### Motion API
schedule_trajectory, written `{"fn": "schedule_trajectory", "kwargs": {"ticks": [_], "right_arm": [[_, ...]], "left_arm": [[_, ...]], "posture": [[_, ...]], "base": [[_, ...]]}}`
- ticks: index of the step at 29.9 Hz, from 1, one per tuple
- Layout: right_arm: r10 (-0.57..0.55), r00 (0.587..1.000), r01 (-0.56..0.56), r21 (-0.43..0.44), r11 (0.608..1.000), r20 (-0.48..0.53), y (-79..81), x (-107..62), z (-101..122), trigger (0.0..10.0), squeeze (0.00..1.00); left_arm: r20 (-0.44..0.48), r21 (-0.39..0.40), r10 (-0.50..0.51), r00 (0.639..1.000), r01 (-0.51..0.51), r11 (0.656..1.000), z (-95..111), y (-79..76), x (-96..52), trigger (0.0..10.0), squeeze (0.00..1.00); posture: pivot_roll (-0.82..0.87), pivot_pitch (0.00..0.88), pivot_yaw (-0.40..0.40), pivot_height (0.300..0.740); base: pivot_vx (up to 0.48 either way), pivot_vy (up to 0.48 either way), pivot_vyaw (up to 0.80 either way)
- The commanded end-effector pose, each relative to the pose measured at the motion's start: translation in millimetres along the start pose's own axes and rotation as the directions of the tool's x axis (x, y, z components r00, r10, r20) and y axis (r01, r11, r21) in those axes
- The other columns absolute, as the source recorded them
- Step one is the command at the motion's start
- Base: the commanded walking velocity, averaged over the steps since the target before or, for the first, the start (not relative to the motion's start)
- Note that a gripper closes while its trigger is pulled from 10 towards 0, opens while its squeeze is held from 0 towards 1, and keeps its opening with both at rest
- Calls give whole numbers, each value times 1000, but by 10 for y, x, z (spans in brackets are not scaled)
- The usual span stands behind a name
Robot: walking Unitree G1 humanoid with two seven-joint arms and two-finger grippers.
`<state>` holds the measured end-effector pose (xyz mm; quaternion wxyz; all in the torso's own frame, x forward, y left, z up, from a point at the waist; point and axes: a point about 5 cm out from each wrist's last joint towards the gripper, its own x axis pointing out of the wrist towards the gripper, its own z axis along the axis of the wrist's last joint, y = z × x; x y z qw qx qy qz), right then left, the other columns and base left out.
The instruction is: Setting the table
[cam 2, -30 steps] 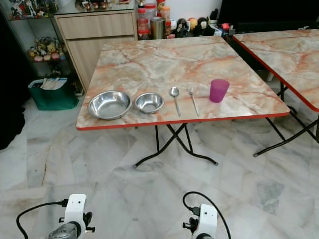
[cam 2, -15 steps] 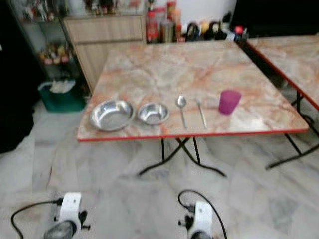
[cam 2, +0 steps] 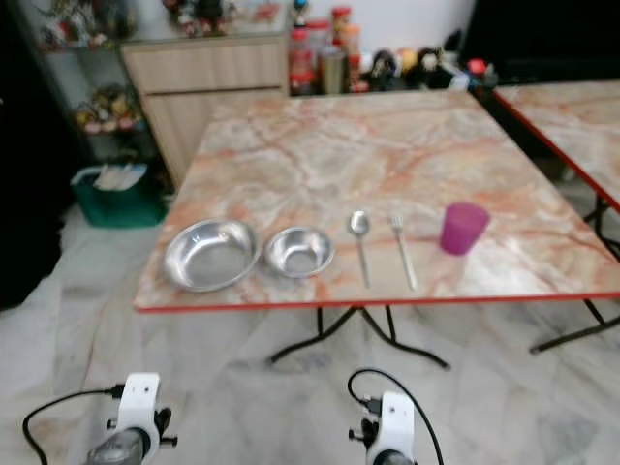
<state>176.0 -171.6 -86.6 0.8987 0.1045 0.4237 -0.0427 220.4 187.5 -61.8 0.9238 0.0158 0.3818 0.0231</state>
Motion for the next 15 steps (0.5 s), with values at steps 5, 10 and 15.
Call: {"fn": "schedule_trajectory", "kwargs": {"ticks": [5,10,15], "right_arm": [[11,1000,-11,0,1000,6,59,14,24,10000,0],[11,1000,-11,1,1000,3,57,11,12,10000,0],[13,1000,-13,-2,1000,3,61,12,13,10000,0]], "left_arm": [[-14,-22,80,997,-81,996,-62,233,-36,10000,0],[9,-70,108,994,-107,992,-15,283,-33,10000,0],[48,-193,215,975,-202,960,75,470,-49,10000,1000]], "posture": [[55,0,31,740],[61,0,31,740],[62,0,28,740]], "base": [[0,0,0],[0,0,0],[0,0,0]]}}
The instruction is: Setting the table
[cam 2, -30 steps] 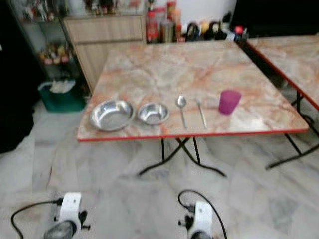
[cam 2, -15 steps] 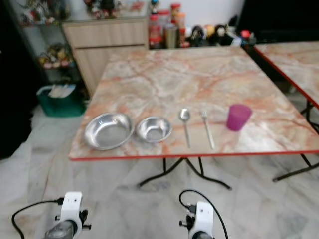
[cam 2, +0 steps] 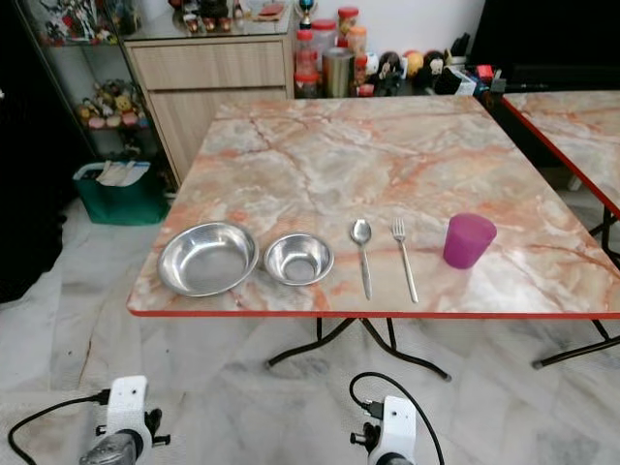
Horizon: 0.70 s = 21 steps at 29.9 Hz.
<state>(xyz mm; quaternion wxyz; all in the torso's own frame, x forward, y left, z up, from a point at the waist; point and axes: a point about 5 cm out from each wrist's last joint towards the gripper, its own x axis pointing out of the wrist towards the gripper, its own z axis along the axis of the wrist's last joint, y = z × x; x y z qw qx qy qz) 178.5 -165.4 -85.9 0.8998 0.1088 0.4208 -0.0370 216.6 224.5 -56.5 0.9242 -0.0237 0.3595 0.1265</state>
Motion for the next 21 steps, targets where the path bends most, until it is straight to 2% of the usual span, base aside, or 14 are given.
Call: {"fn": "schedule_trajectory", "kwargs": {"ticks": [1,6,7,8,10,12,13,15,16,18,21], "right_arm": [[-1,1000,1,-5,1000,-2,-5,1,4,10000,0],[0,1000,0,-11,1000,-2,-9,1,8,10000,0],[0,1000,0,-11,1000,-2,-9,1,8,10000,0],[0,1000,0,-13,1000,-2,-11,2,11,10000,0],[0,1000,0,-16,1000,-4,-24,0,11,10000,0],[-1,1000,0,-21,1000,-6,-30,-1,10,10000,0],[0,1000,0,-23,1000,-6,-28,0,11,10000,0],[1,1000,-1,-24,1000,-6,-26,0,12,10000,0],[1,1000,-1,-23,1000,-6,-24,0,11,10000,0],[0,1000,0,-20,1000,-5,-24,0,9,10000,0],[-3,1000,3,-16,1000,-4,-27,-2,7,10000,0]], "left_arm": [[36,-47,65,997,-63,997,92,110,13,10000,1000],[104,-125,182,978,-169,978,240,307,15,10000,1000],[104,-125,182,978,-169,978,240,307,15,10000,1000],[134,-151,213,968,-192,970,318,362,17,10000,1000],[244,-235,277,929,-220,947,610,487,19,10000,1000],[328,-267,302,895,-219,938,856,542,12,10000,1000],[386,-251,293,875,-207,946,1027,543,8,10000,1000],[402,-243,288,869,-202,949,1076,540,6,10000,1000],[466,-239,258,846,-161,958,1296,497,0,10000,1000],[513,-248,238,825,-123,961,1471,451,-13,10000,1000],[556,-255,228,800,-97,962,1632,396,-32,10000,1000]], "posture": [[62,0,28,740],[68,0,19,740],[68,0,19,740],[69,0,18,740],[74,0,10,740],[80,0,8,740],[78,0,7,740],[78,0,7,740],[78,0,7,740],[63,0,19,740],[60,0,20,740]], "base": [[0,0,0],[0,0,0],[0,0,0],[0,0,0],[0,0,0],[0,0,0],[0,0,0],[0,0,0],[0,0,0],[0,0,0],[0,0,0]]}}
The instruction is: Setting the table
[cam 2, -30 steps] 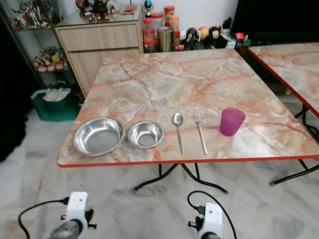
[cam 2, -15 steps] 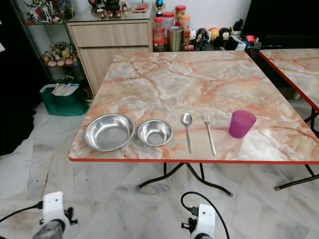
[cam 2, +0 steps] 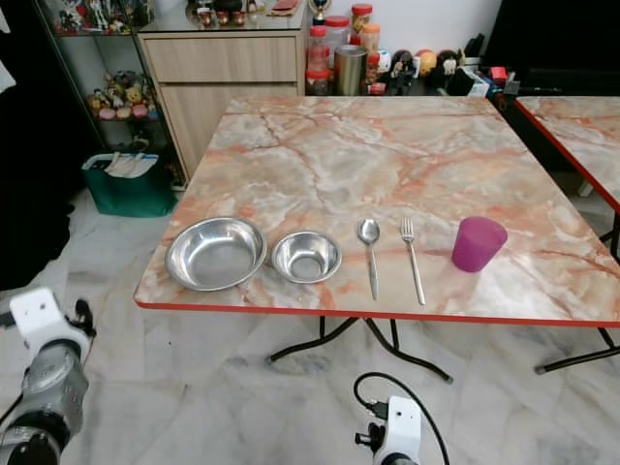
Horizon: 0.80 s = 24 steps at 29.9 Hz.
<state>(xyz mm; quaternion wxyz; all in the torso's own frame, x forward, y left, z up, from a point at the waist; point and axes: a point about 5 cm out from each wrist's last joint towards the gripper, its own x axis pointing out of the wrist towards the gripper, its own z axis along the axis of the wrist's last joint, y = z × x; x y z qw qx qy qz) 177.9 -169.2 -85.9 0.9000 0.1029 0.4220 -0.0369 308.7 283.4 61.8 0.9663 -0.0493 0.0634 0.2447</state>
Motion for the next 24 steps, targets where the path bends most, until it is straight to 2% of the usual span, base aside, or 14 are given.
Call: {"fn": "schedule_trajectory", "kwargs": {"ticks": [1,3,4,7,8,9,10,12,14,17,18,19,22,24], "right_arm": [[2,1000,-2,-4,1000,-2,10,2,2,10000,0],[-1,1000,1,0,1000,-4,4,-4,-16,10000,0],[-1,1000,1,0,1000,-4,4,-4,-16,10000,0],[-3,1000,3,0,1000,-6,-1,-7,-27,10000,0],[-4,1000,4,1,1000,-6,-5,-9,-30,10000,0],[-5,1000,5,1,1000,-6,-8,-10,-32,10000,0],[-6,1000,6,1,1000,-7,-12,-11,-33,10000,0],[-9,1000,9,0,1000,-6,-23,-11,-27,10000,0],[-10,1000,10,0,1000,-5,-27,-9,-21,10000,0],[-9,1000,9,0,1000,-1,-22,-6,-10,10000,0],[-8,1000,8,0,1000,-1,-19,-5,-8,10000,0],[-6,1000,6,-1,1000,0,-7,-3,-6,10000,0],[-3,1000,3,-2,1000,1,5,-1,-5,10000,0],[-1,1000,1,-4,1000,-4,9,-5,-22,10000,0]], "left_arm": [[51,-19,-15,999,16,1000,115,-54,38,10000,1000],[116,-53,-92,989,98,994,303,-275,95,10000,1000],[116,-53,-92,989,98,994,303,-275,95,10000,1000],[145,-89,-154,977,168,982,407,-438,118,10000,1000],[144,-103,-205,968,221,970,437,-532,122,10000,404],[144,-112,-241,960,258,960,456,-596,122,10000,404],[129,-104,-297,946,311,945,471,-695,122,10000,0],[87,-110,-392,916,400,910,475,-879,108,10000,0],[92,-145,-424,901,434,889,487,-948,95,10000,0],[86,-194,-414,906,423,885,491,-970,99,10000,0],[81,-223,-411,908,418,881,483,-977,99,10000,0],[61,-286,-403,913,403,869,457,-982,99,10000,0],[43,-338,-399,916,389,857,441,-980,104,10000,0],[19,-347,-385,923,367,863,420,-955,111,10000,0]], "posture": [[58,0,21,740],[51,0,26,740],[51,0,26,740],[50,0,25,740],[43,0,27,740],[43,0,27,740],[41,0,28,740],[40,0,31,740],[39,0,32,740],[36,0,36,740],[36,0,36,740],[36,0,36,740],[40,0,33,740],[47,0,30,740]], "base": [[0,0,0],[0,0,0],[0,0,0],[0,0,0],[0,0,0],[0,0,0],[0,0,0],[0,0,0],[0,0,0],[0,0,0],[0,0,0],[0,0,0],[0,0,0],[0,0,0]]}}
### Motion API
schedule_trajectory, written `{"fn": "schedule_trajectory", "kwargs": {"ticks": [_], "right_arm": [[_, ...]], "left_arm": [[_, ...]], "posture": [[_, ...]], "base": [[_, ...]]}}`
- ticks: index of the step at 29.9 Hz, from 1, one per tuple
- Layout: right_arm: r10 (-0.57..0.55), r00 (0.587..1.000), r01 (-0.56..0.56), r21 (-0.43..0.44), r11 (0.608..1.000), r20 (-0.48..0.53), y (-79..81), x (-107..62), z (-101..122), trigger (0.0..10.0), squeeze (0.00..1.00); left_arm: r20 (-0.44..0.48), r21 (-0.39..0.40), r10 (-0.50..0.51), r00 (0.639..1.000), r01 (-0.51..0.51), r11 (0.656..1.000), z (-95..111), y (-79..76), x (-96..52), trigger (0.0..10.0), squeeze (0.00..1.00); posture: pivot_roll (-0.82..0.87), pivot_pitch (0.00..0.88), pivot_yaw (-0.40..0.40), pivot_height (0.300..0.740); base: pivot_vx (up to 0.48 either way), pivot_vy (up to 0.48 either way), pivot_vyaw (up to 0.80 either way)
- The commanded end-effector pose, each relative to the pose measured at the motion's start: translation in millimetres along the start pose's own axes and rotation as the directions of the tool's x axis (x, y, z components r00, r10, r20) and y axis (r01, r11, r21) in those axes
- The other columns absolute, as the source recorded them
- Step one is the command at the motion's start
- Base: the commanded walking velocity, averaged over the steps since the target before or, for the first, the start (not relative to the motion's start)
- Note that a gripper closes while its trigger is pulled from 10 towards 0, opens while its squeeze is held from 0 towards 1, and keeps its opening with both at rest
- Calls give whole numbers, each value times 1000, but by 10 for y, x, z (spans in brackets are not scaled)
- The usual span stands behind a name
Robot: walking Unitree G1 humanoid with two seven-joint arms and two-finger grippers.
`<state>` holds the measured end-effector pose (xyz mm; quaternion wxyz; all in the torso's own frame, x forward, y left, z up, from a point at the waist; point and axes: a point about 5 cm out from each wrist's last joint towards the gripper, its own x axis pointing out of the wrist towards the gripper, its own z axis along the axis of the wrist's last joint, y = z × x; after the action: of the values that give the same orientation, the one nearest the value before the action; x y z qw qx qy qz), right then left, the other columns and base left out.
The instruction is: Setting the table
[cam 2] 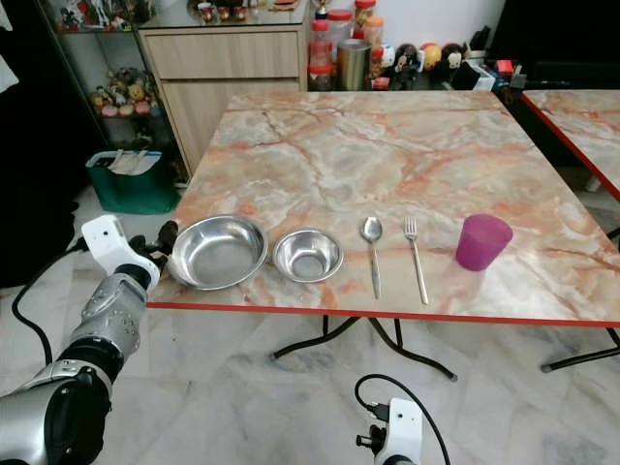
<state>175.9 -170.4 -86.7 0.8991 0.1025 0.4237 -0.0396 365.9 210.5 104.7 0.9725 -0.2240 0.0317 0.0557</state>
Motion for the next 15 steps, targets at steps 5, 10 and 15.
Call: {"fn": "schedule_trajectory", "kwargs": {"ticks": [5,10,15], "right_arm": [[5,1000,-5,-7,1000,-7,24,-3,-25,10000,0],[3,1000,-3,-3,1000,-6,21,-5,-30,10000,0],[4,1000,-4,-3,1000,-5,21,-4,-26,10000,0]], "left_arm": [[-41,-22,48,998,-48,999,-13,61,2,10000,0],[-145,-44,1,989,-7,999,-144,52,-23,10000,0],[-159,-60,-10,987,1,998,-160,37,-24,10000,0]], "posture": [[48,0,31,740],[44,0,33,740],[45,0,32,740]], "base": [[0,0,0],[0,0,0],[0,0,0]]}}
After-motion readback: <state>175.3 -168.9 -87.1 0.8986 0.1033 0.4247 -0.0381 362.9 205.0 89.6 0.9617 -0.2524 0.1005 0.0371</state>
